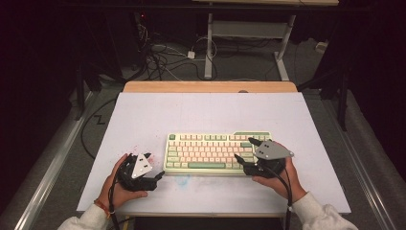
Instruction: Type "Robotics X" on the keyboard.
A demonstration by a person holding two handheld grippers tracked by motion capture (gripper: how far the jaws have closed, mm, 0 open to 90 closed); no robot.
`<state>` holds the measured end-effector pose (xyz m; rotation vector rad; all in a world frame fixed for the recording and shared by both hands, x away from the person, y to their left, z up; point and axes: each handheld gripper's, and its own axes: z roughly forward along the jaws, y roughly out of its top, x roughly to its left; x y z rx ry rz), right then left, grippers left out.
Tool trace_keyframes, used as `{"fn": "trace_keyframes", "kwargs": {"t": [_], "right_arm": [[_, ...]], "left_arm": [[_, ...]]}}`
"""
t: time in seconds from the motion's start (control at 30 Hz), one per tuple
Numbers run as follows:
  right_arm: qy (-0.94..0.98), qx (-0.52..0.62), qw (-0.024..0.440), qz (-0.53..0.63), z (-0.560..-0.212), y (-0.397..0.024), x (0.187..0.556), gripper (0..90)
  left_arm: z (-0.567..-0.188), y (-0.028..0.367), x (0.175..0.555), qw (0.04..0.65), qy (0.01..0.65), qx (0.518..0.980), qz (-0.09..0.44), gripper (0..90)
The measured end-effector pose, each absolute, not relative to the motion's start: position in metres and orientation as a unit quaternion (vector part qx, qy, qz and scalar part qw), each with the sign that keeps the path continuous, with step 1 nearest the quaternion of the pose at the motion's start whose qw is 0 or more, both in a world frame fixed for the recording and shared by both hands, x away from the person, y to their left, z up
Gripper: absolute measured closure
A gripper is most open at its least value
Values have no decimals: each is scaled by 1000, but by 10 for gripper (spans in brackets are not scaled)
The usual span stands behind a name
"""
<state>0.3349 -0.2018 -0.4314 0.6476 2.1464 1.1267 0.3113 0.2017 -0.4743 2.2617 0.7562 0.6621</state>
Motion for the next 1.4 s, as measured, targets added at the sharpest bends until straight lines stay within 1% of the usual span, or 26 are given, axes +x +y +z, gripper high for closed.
{"fn": "trace_keyframes", "kwargs": {"t": [0.1, 0.17, 0.3, 0.53, 0.63, 0.73, 0.83, 0.93, 1.0, 1.23, 1.3, 1.4], "right_arm": [[808, 262, 312, 427, -436, -212, 327, 243], [809, 262, 308, 426, -440, -217, 321, 228], [814, 263, 307, 417, -448, -225, 310, 207], [813, 273, 311, 410, -455, -234, 303, 201], [812, 277, 315, 405, -457, -236, 302, 200], [816, 274, 321, 395, -459, -235, 303, 202], [817, 274, 321, 393, -460, -234, 304, 202], [819, 275, 330, 381, -462, -233, 306, 204], [820, 275, 333, 377, -463, -234, 307, 207], [819, 278, 333, 377, -464, -235, 308, 207], [813, 284, 341, 376, -464, -236, 309, 212], [810, 292, 340, 379, -463, -239, 311, 213]], "left_arm": [[-473, 197, 315, 329, 290, 864, 248, 221], [-473, 193, 318, 321, 297, 865, 246, 248], [-470, 190, 321, 332, 292, 865, 236, 291], [-464, 181, 326, 339, 284, 870, 217, 420], [-458, 175, 328, 334, 270, 876, 220, 579], [-450, 171, 330, 338, 259, 879, 212, 698], [-445, 161, 335, 327, 240, 890, 207, 789], [-443, 152, 343, 320, 231, 898, 195, 845], [-440, 148, 349, 323, 231, 899, 186, 871], [-433, 126, 366, 326, 220, 903, 173, 874], [-433, 120, 370, 323, 217, 905, 171, 874], [-435, 110, 376, 318, 212, 909, 167, 874]]}}
